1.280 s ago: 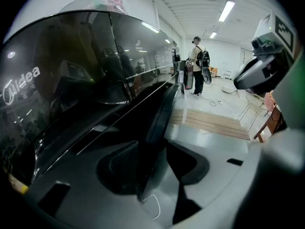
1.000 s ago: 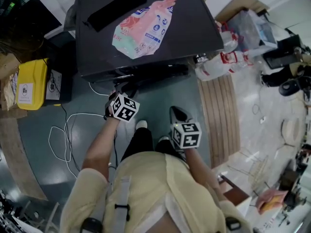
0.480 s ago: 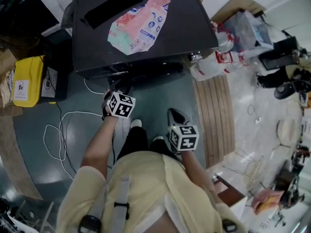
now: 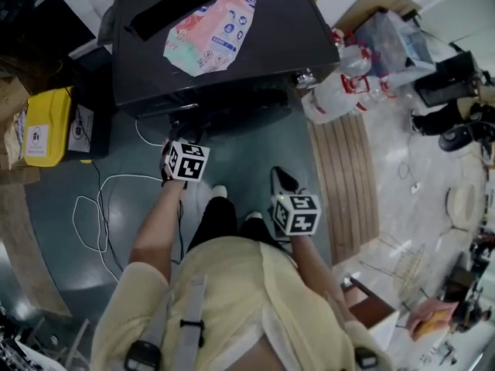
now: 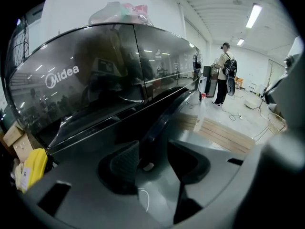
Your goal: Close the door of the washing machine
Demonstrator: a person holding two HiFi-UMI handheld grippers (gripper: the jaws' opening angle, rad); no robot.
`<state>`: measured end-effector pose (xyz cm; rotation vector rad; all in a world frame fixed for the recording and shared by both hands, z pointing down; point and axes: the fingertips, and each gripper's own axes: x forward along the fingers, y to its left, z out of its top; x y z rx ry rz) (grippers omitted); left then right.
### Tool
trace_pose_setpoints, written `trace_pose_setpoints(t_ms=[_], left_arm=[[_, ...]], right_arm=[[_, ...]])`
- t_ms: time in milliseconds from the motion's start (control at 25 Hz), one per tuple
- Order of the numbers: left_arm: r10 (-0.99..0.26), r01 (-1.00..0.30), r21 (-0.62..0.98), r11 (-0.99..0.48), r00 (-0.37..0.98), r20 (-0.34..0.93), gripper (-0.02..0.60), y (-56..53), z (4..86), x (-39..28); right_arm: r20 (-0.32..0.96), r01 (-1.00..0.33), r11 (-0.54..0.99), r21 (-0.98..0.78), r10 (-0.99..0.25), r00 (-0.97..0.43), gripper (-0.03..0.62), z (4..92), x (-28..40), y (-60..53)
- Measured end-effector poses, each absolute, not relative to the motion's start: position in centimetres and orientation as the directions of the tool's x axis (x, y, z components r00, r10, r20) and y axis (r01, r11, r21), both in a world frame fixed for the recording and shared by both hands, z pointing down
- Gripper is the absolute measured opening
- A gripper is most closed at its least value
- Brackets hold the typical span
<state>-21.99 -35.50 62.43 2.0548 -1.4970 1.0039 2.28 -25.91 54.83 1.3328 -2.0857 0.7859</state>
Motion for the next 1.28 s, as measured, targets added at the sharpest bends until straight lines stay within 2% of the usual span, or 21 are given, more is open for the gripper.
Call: trace_pose_setpoints(t_ms=[280,560,880,1280], left_arm=[[-0.678,-0.956,-0.061,-0.287,0.158,0.718,0.184,-33.5,59.6,-21.4],[-0.74,-0.976,0.044,-0.215,0.192,0.645,0.184,-31.3,54.5,-20.0],[-0.785,-0.968,0.155,-0.199,0.252,0.565,0.181,-29.0,49.3,-17.2],[-0.782,-0.953,0.227,-0.199,0.295,0.55,0.181,-26.0,47.5,-14.3]], right_arm=[[0.678,-0.911,0.353,-0.211,-0.619,-0.396,0.006,54.4,3.0,-25.2],[0.638,-0.908,0.353,-0.228,-0.65,-0.413,0.006,53.1,4.2,-25.5],[0.581,-0.905,0.354,-0.238,-0.695,-0.424,0.006,51.6,5.8,-26.0],[0.536,-0.895,0.381,-0.234,-0.717,-0.445,0.006,50.0,7.3,-26.1]])
